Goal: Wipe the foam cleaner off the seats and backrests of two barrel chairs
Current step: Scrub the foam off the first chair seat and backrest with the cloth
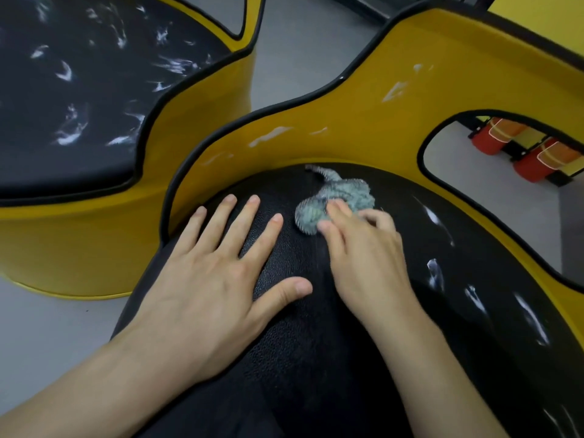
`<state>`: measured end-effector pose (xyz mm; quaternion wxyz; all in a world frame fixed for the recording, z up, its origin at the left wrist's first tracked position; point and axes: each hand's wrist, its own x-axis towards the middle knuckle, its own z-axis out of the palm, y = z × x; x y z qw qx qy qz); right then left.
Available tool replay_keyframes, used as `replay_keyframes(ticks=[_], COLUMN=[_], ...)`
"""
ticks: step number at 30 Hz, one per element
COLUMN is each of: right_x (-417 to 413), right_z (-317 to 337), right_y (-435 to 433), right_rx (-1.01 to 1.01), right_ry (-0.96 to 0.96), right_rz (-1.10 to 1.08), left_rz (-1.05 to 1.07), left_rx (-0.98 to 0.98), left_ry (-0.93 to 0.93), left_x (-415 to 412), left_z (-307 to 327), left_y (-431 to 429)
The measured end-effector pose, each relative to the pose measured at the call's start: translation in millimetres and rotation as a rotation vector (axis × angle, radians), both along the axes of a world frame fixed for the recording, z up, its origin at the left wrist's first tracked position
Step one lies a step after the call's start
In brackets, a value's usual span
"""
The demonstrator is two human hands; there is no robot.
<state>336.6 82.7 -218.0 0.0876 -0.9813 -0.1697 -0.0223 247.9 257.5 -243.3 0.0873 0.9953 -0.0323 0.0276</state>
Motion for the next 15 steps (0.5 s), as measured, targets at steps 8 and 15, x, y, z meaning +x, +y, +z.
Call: replay_keyframes(ticks=[8, 15], right_x=[-67, -12], right_z=[1, 2], right_y=[-22, -1], right_rx=[0.095, 0.015], right_ry=[0.028, 0.027], right_rz=[-0.023, -0.004], left_rz=[0.005, 0.016], left_rx=[-0.031, -0.04], left_ry=[0.029, 0.046], left_x=[-1, -1], left_z=[1, 2], left_y=[1, 0])
